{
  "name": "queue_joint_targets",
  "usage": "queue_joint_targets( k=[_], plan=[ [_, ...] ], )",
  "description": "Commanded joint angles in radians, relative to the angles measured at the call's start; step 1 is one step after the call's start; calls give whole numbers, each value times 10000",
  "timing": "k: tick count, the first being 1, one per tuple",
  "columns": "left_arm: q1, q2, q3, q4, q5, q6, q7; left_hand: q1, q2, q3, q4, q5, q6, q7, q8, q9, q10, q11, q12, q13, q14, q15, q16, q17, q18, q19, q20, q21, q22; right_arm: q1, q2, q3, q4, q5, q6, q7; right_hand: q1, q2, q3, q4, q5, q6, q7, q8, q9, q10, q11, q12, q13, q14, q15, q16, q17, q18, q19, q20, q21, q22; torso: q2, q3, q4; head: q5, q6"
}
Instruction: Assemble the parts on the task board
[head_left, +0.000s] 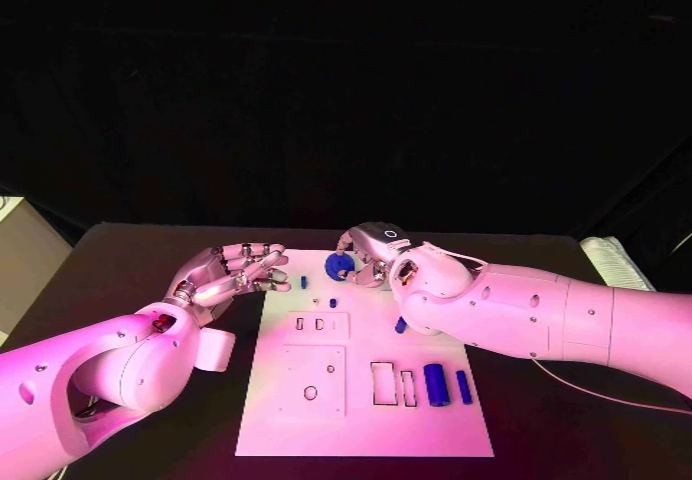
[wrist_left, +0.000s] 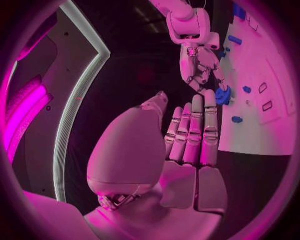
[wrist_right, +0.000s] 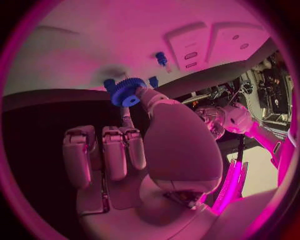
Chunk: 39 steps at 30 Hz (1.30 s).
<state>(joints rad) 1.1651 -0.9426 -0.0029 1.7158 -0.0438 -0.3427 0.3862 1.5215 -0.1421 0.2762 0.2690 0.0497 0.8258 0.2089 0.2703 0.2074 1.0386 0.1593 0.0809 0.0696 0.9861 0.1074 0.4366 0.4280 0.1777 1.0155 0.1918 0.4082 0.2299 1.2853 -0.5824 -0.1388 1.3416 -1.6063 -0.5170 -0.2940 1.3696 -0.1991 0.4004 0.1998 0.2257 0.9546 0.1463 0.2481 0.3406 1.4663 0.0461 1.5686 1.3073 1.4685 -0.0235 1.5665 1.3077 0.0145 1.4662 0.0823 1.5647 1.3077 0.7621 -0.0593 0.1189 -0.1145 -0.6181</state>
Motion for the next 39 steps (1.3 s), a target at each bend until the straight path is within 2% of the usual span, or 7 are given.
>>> queue_joint_targets(
  k=[1,5,11,17,25,34,39],
  plan=[
    [8,34,8,-9,-43,217,52,90,-24,70,-15,-15,47,-2,-69,-16,78,2,-45,-9,-81,-17,65,9,-23,-69,30,56,9,-32,124,-10,-189,-424,296,-121,-27,-47,69,7,21,503,-294,245,290,1045,-78,22,2635,1023,-57,43,2631,-145,1046,-49,61,2631,-8,7,5,27,-30],
    [8,38,8,-24,-42,214,51,90,-24,70,-15,-15,47,-2,-69,-16,78,2,-45,-9,-81,-17,65,9,-23,-69,30,56,9,-88,245,-25,-378,-444,374,-132,-44,-79,78,-4,21,493,-287,237,292,1045,-74,22,2635,1023,-56,43,2631,-145,1046,-50,61,2631,3,13,1,58,-43],
    [8,45,8,-31,-42,218,49,90,-24,70,-15,-15,47,-2,-69,-16,78,2,-45,-9,-81,-17,65,9,-23,-69,30,56,9,-169,381,-37,-525,-426,448,-116,-69,-101,83,-5,8,487,-282,231,295,1045,-68,22,2635,1023,-54,43,2631,-145,1046,-50,61,2631,2,25,-41,110,-52],
    [8,54,8,-38,-42,222,46,90,-24,70,-15,-15,47,-2,-69,-16,78,2,-45,-9,-81,-17,65,9,-23,-69,30,56,9,-214,482,-48,-633,-417,517,-112,-75,-107,84,-6,5,485,-280,229,295,1045,-67,22,2635,1023,-53,43,2631,-145,1046,-50,61,2631,-4,28,-16,92,-54],
    [8,52,8,-46,-42,217,41,90,-24,70,-15,-15,47,-2,-69,-16,78,2,-45,-9,-81,-17,65,9,-23,-69,30,56,9,-235,550,-59,-769,-389,563,-113,-141,-165,94,-8,-22,459,-265,206,299,1045,-54,22,2635,1023,-45,43,2631,-145,1046,-47,61,2631,6,28,-38,119,-38],
    [8,49,8,-59,-42,221,25,97,-22,89,-20,-15,55,-3,-72,-20,91,1,-55,-9,-93,-18,76,25,-24,-91,28,86,32,-258,533,-67,-669,-354,632,-75,-158,-176,97,-6,-27,450,-260,200,300,1045,-49,22,2635,1023,-42,43,2631,-145,1046,-45,61,2631,2,28,-23,112,-52],
    [8,39,8,-67,-43,219,20,97,-22,89,-20,-15,55,-3,-72,-20,91,1,-55,-9,-93,-18,76,25,-24,-91,28,86,32,-270,480,-69,-587,-388,584,-82,-163,-178,98,-6,-28,452,-260,200,301,1045,-49,22,2635,1023,-42,43,2631,-145,1046,-45,61,2631,-1,29,-41,129,-50]
  ],
)
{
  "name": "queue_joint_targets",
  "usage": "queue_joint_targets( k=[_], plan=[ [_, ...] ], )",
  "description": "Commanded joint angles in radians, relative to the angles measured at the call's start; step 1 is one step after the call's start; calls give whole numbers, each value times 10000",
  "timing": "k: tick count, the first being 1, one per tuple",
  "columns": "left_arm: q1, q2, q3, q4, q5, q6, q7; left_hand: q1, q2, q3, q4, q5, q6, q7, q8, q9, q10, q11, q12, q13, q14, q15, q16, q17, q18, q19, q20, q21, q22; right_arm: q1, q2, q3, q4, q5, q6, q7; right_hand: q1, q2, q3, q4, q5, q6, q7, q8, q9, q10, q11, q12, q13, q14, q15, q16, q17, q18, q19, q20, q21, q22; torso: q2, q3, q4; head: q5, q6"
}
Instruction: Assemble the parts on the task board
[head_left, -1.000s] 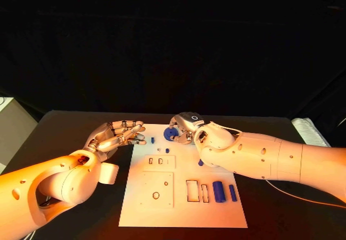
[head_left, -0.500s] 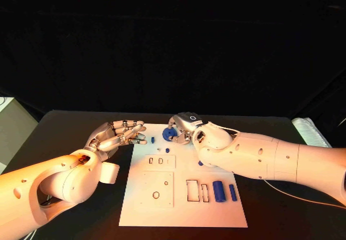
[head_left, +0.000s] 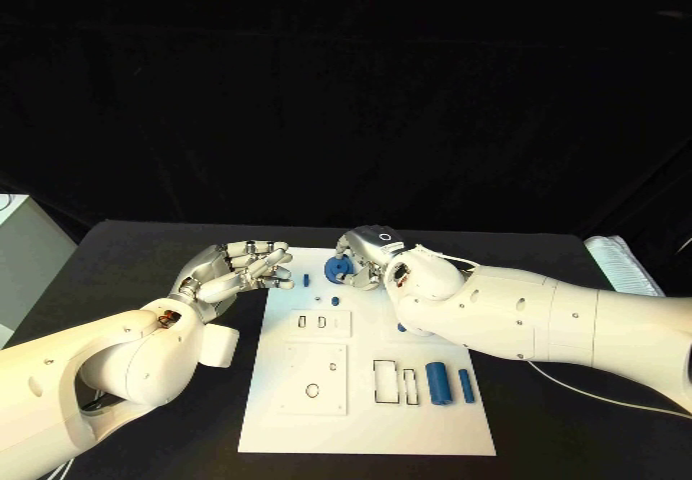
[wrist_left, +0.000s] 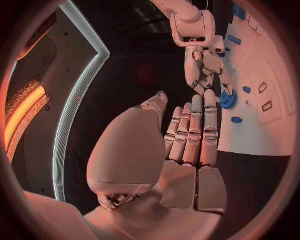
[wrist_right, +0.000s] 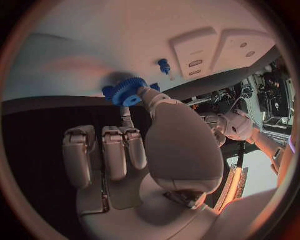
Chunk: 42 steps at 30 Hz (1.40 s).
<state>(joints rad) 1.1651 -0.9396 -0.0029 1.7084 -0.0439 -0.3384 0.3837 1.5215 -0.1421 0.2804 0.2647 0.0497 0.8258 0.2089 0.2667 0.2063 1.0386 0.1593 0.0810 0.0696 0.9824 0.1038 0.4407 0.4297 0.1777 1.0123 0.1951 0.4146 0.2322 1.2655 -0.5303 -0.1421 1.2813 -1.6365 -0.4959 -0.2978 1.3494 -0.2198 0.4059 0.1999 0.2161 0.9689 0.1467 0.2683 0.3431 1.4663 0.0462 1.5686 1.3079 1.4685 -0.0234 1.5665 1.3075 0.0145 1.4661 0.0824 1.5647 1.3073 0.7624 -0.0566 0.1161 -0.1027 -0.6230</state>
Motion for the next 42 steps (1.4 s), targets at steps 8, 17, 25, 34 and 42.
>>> queue_joint_targets(
  k=[8,17,25,34,42],
  plan=[
    [8,5,8,0,-54,196,13,97,-23,47,23,-15,55,-3,-36,-9,91,1,-55,-9,-56,19,36,9,-24,-60,-5,22,8,-85,-72,-38,62,-203,203,-122,34,27,48,-8,68,314,-266,1,279,1045,-50,22,2629,1023,-42,43,2633,-145,1047,-45,61,2635,-3,3,-1,5,15],
    [8,2,8,-4,-65,209,-15,94,-28,54,24,-15,55,-3,-42,-13,94,3,-66,-11,-75,22,38,18,-27,-81,-4,41,24,-89,-34,-38,9,-256,67,-179,-56,-73,36,-12,19,250,-238,-50,277,1045,-30,22,2629,1023,-28,43,2633,-145,1047,-35,61,2635,3,0,-7,-3,40],
    [9,-3,8,-6,-67,212,-40,94,-28,54,24,-15,55,-3,-42,-13,94,3,-66,-11,-75,22,38,18,-27,-81,-4,41,24,-88,30,-39,-113,-28,120,-92,-602,-255,-1250,438,-436,-866,216,-1021,-77,795,390,-261,2374,1023,347,43,2633,-145,1047,325,61,2635,1,0,7,-7,35],
    [9,-7,8,-27,-68,211,-54,84,-34,55,29,-15,49,1,-48,-17,89,6,-75,-13,-92,27,35,22,-30,-97,-2,51,33,-88,-8,-40,-69,246,330,39,-1203,439,-2468,901,618,-355,105,-1026,-54,1045,309,22,2629,1023,306,43,2633,-145,1047,307,61,2635,0,3,-7,13,24],
    [9,-7,8,-37,-68,209,-57,76,-35,56,35,-16,46,6,-52,-19,85,10,-82,-15,-103,30,34,25,-32,-109,-1,58,39,-88,-66,-42,-40,333,234,87,-1212,564,-2261,888,701,-72,4,-906,-9,1045,217,22,2629,1023,223,43,2633,-145,1047,234,61,2635,1,5,-1,6,36]
  ],
)
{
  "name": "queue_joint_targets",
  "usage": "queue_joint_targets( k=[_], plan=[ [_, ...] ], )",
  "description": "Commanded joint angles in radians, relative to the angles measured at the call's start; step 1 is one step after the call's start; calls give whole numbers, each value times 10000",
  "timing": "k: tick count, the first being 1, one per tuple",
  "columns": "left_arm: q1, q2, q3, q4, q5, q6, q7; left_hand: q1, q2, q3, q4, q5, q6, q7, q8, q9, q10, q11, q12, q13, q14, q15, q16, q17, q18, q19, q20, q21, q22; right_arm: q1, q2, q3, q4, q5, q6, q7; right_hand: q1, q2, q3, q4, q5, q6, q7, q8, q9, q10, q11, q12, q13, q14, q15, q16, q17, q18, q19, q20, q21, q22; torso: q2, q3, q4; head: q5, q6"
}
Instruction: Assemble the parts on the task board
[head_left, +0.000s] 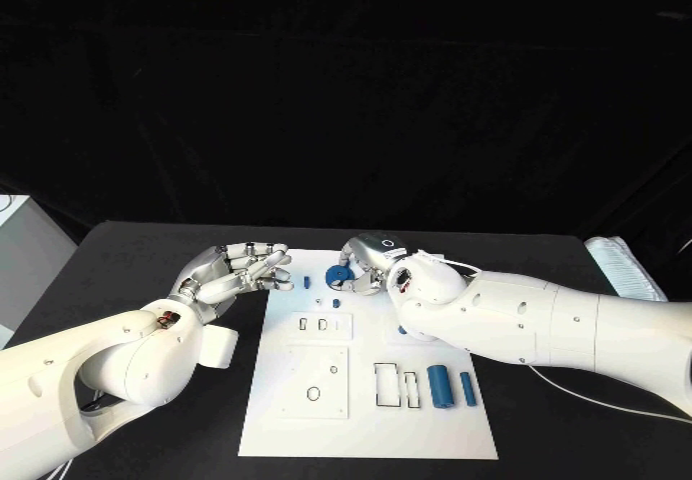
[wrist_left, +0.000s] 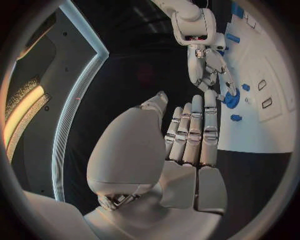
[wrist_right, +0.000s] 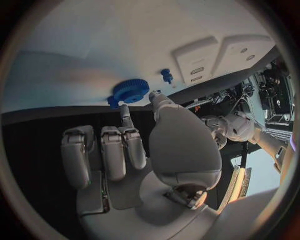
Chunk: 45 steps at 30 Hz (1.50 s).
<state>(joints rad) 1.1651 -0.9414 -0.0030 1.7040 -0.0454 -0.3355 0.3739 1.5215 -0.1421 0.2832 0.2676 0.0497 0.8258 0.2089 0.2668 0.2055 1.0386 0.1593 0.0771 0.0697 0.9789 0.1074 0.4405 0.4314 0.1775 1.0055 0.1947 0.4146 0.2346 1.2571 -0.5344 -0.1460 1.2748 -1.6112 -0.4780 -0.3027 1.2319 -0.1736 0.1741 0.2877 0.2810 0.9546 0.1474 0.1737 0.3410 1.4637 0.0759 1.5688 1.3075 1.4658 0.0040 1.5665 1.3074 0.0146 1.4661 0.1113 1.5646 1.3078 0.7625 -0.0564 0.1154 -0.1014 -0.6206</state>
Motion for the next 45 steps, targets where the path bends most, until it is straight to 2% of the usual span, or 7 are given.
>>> queue_joint_targets(
  k=[1,13,17,19,25,35,45],
  plan=[
    [9,10,9,0,-52,180,41,75,-35,28,6,-16,46,6,-53,-11,85,10,-43,-15,-67,-6,36,8,-31,-40,3,58,15,-5,-51,-3,39,83,-88,139,-36,115,80,8,68,78,-8,41,11,1071,-86,20,2632,1050,-58,43,2634,-146,1047,-62,62,2630,-1,5,5,-14,24],
    [9,-30,8,-144,-52,206,46,75,-35,28,6,-16,46,6,-53,-11,85,10,-43,-15,-67,-6,36,8,-31,-40,3,58,15,220,-1498,150,1337,1645,-1697,961,146,-77,274,-71,167,-92,30,-94,-46,1071,-68,20,2632,1050,-58,43,2634,-146,1047,-86,62,2630,-41,57,-128,-122,111],
    [8,-24,7,-244,-52,238,58,75,-35,28,6,-16,46,6,-53,-11,85,10,-43,-15,-67,-6,36,8,-31,-40,3,58,15,420,-2349,185,1793,3113,-869,1834,539,-145,479,-221,-74,-123,57,-141,-63,1060,-45,8,2622,1050,-38,43,2634,-146,1047,-70,62,2630,-71,87,-194,-196,131],
    [8,-8,7,-311,-53,292,74,75,-35,28,6,-16,46,6,-53,-11,85,10,-43,-15,-67,-6,36,8,-31,-40,3,58,15,470,-2743,192,1875,3699,-215,2441,1546,-311,803,-834,-1076,-146,100,-195,-84,1008,-12,-52,2570,1050,-15,43,2634,-146,1047,-54,62,2630,-100,108,-227,-246,132],
    [6,39,6,-595,-80,503,181,63,-37,33,14,-16,41,10,-61,-16,82,14,-55,-17,-83,-1,38,17,-34,-63,5,75,29,531,-3736,198,1730,4697,1008,3726,2093,-450,975,-1230,-1275,-260,166,-323,-145,978,47,-87,2541,1050,34,43,2634,-146,1047,-9,62,2630,-133,190,-323,-272,144],
    [-2,86,5,-734,-89,659,243,66,-45,33,10,-16,40,5,-63,-17,83,14,-57,-17,-89,1,38,19,-34,-71,6,79,33,474,-4411,146,1104,4708,1409,4200,2129,-536,949,-1289,-1180,-274,180,-359,-161,973,62,-93,2536,1050,51,43,2634,-146,1047,9,62,2630,-132,271,-345,-371,88],
    [-16,95,3,-764,-90,702,245,66,-45,33,10,-16,40,5,-63,-17,83,14,-57,-17,-89,1,38,19,-34,-71,6,79,33,216,-4212,122,440,4770,1492,4188,2221,-543,1032,-1374,-836,-241,191,-388,-178,949,71,-120,2514,1050,61,43,2634,-146,1047,24,62,2630,-123,245,-303,-457,-6]
  ],
)
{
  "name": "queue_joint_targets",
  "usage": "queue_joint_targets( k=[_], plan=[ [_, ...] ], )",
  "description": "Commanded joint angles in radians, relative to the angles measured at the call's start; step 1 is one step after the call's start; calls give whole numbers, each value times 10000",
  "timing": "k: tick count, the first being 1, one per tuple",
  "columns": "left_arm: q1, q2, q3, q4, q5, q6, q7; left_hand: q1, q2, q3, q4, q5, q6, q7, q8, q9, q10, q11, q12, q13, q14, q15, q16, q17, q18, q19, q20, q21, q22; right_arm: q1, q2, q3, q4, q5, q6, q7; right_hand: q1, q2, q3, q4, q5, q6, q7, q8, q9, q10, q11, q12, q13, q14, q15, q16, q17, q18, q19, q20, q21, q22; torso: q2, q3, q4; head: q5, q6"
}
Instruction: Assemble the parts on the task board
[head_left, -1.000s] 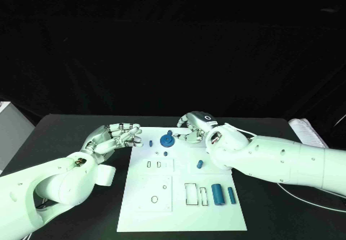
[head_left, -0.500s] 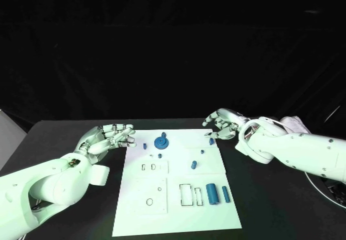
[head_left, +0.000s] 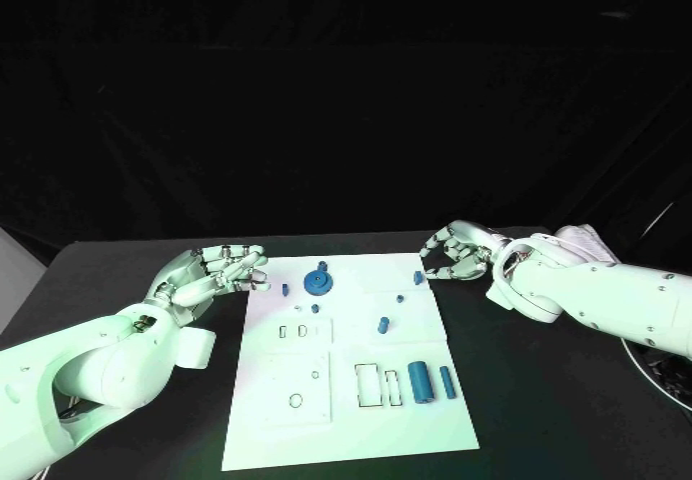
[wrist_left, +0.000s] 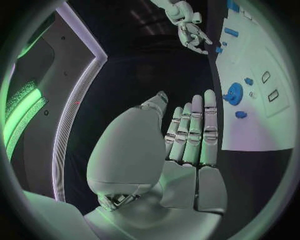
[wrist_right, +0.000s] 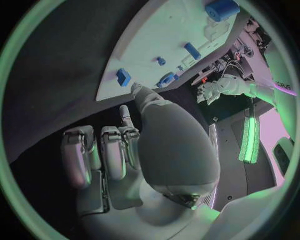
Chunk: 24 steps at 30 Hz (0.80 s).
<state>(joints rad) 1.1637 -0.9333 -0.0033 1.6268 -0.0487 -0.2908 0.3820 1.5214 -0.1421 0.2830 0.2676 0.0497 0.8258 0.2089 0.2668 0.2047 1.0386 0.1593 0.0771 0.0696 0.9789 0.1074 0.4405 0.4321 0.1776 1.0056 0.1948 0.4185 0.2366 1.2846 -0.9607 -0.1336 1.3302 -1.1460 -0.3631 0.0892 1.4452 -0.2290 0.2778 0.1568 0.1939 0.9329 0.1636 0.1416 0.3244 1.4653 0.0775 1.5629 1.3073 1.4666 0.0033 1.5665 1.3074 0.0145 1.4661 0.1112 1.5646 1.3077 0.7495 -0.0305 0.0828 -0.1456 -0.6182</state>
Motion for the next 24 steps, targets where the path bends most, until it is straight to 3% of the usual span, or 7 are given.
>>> queue_joint_targets(
  k=[1,6,24],
  plan=[
    [-3,11,7,0,-57,255,164,66,-45,34,11,-16,40,5,-64,-10,83,14,-58,-17,-90,1,38,12,-35,-72,5,40,13,-86,77,-3,-163,128,354,262,87,10,-5,-65,39,-25,29,-69,-12,935,55,-59,2519,1042,69,43,2634,-145,1047,26,62,2631,12,-5,28,-10,-36],
    [-6,-3,6,-66,-57,242,168,66,-45,34,11,-16,40,5,-64,-10,83,14,-58,-17,-90,1,38,12,-35,-72,5,40,13,-186,213,-5,-326,231,369,229,63,6,4,-59,112,-27,34,-82,-19,944,59,-48,2528,1042,75,43,2634,-145,1047,29,62,2631,8,-3,-4,72,-84],
    [-6,-28,6,-130,-57,219,155,77,-53,44,1,-16,44,0,-67,-13,91,13,-64,-16,-110,4,40,23,-37,-101,7,58,29,-430,661,-16,-729,228,248,42,-4,93,107,-21,260,93,23,-53,-16,991,55,6,2573,1042,72,43,2634,-145,1047,34,62,2631,-5,-16,13,123,-200]
  ],
)
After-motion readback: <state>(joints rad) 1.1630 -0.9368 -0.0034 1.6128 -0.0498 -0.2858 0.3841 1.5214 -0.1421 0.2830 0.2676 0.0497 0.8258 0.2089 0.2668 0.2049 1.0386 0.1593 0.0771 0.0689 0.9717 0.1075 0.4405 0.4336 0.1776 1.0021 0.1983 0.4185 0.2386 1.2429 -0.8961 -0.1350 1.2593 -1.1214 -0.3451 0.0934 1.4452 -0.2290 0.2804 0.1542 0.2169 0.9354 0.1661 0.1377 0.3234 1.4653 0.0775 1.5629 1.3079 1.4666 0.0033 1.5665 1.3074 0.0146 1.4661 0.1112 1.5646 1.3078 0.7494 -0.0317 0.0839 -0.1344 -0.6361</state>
